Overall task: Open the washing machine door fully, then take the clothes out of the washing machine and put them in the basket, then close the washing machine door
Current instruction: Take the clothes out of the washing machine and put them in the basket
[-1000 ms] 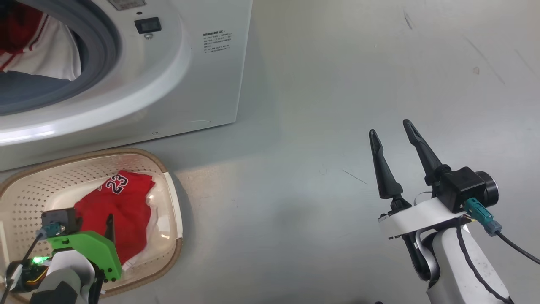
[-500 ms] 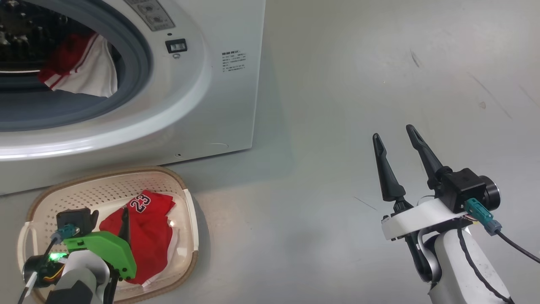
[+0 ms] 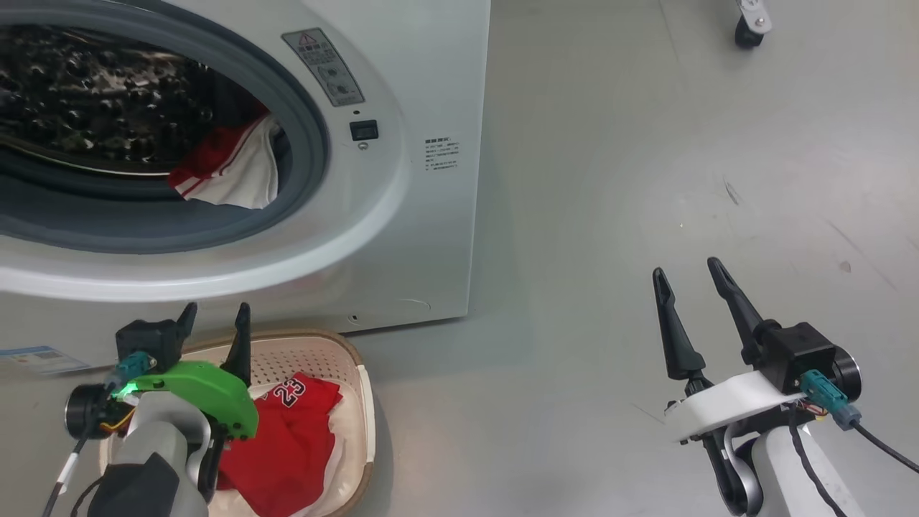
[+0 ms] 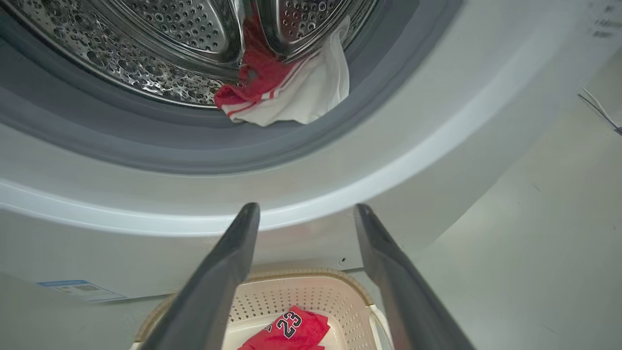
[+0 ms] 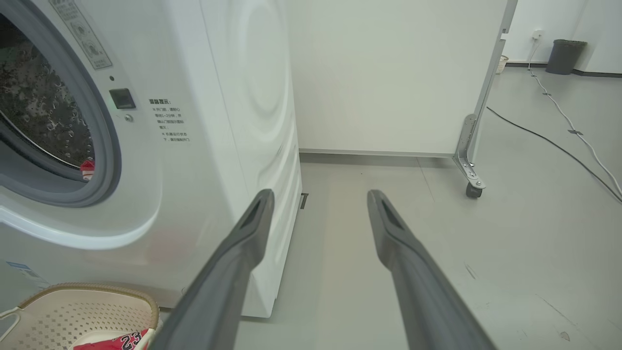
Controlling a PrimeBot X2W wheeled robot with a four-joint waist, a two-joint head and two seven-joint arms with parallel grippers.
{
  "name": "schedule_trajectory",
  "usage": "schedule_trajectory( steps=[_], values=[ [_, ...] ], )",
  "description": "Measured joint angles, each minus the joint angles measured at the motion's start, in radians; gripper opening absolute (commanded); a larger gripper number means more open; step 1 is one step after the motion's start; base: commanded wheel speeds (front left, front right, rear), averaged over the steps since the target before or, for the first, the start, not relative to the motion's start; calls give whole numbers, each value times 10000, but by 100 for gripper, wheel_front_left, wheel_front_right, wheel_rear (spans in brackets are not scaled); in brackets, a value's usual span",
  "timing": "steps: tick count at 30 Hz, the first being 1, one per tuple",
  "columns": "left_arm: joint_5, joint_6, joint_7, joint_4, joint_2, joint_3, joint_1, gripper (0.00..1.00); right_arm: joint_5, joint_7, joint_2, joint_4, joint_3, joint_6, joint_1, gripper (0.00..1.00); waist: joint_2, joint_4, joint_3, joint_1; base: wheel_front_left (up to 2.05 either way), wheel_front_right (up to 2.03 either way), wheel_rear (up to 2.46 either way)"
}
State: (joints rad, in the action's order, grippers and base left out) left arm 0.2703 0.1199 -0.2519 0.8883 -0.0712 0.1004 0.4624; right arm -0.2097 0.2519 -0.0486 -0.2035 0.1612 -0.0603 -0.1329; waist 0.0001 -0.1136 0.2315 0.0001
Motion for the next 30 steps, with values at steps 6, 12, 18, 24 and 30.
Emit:
schedule_trajectory(
  steps=[6, 12, 18, 24, 30],
  values=[
    [-46, 4, -2, -1601, 50, 0, -312, 100, -12, 0, 2, -21, -159, -2, 418, 100, 0, 359, -639, 0, 0, 0, 0],
    [-81, 8, -2, -2815, 77, -46, -1137, 100, -12, 0, 8, 29, -205, -90, 623, 100, 0, 661, -1178, 0, 0, 0, 0],
    [-81, 8, -2, -3568, 134, -65, -1906, 100, -13, 0, 13, 127, -236, -104, 914, 100, 0, 872, -1599, 0, 0, 0, 0],
    [-79, 10, -2, -4036, 142, -127, -2545, 100, -12, 0, 27, 174, -146, -198, 1035, 100, 0, 954, -1804, -1, 0, 0, 0],
    [-65, 10, -2, -4541, 180, -313, -2964, 100, -12, 0, 31, 232, -88, -211, 1111, 100, 0, 912, -1848, -1, 0, 0, 0]
  ],
)
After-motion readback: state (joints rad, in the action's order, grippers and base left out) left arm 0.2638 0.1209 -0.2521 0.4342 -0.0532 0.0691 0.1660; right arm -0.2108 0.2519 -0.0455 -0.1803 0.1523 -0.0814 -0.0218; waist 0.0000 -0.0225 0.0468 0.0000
